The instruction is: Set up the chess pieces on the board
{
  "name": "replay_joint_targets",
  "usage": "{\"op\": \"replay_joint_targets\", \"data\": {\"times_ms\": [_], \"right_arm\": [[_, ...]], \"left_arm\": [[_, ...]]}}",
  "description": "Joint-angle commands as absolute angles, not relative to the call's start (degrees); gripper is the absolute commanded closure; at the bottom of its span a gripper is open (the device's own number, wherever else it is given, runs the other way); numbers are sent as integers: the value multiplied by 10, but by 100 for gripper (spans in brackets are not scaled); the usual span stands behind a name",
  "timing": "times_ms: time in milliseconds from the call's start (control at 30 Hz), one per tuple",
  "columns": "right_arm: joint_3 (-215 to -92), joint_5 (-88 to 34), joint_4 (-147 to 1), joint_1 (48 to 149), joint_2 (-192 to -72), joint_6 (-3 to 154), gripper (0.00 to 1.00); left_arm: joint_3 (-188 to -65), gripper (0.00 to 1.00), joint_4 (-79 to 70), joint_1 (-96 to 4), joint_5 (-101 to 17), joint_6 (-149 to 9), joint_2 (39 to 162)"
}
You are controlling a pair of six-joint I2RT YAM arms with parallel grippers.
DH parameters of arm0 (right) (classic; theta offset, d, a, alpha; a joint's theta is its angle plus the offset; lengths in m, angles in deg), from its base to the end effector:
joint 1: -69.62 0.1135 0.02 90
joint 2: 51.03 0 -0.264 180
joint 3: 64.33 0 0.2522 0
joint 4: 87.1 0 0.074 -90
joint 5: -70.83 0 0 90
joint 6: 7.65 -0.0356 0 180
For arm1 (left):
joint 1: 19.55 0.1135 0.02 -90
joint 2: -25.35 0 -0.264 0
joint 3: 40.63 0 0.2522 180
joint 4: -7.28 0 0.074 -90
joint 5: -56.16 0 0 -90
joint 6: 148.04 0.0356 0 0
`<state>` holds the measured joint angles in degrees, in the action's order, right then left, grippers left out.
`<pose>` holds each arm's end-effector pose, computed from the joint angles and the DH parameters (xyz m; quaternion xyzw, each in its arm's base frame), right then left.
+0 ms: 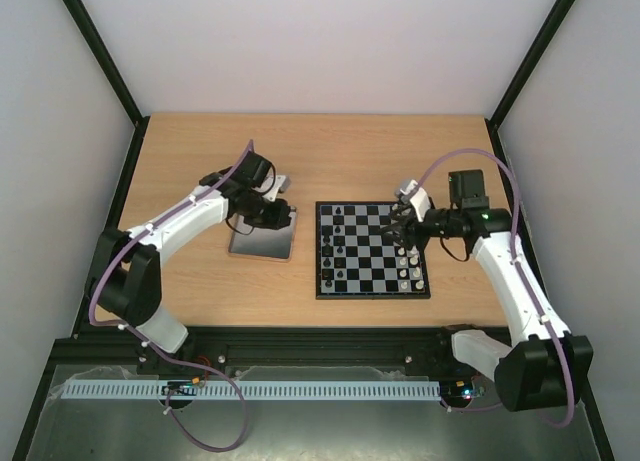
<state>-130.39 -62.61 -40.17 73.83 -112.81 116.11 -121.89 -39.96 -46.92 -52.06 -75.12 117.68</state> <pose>0.2177 0.0406 0.2973 -0.4173 0.7562 0.2326 0.4471 0.2923 -0.1638 0.2371 0.1282 0.9422 -0.2430 0.1920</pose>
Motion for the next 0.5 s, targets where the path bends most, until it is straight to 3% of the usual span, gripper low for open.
{"op": "replay_joint_targets", "data": {"times_ms": [0, 100, 467], "right_arm": [[-1361, -593, -354, 804, -1166, 1277, 43], [-1389, -540, -350, 871, -1195, 1329, 35], [-1430, -412, -413, 1042, -1264, 1395, 40]], "left_arm": [[-1215, 91, -454, -474, -686, -713, 1154], [-1215, 92, -450, -477, -742, -716, 1147], [-1222, 92, -452, -511, -860, -726, 1136]]}}
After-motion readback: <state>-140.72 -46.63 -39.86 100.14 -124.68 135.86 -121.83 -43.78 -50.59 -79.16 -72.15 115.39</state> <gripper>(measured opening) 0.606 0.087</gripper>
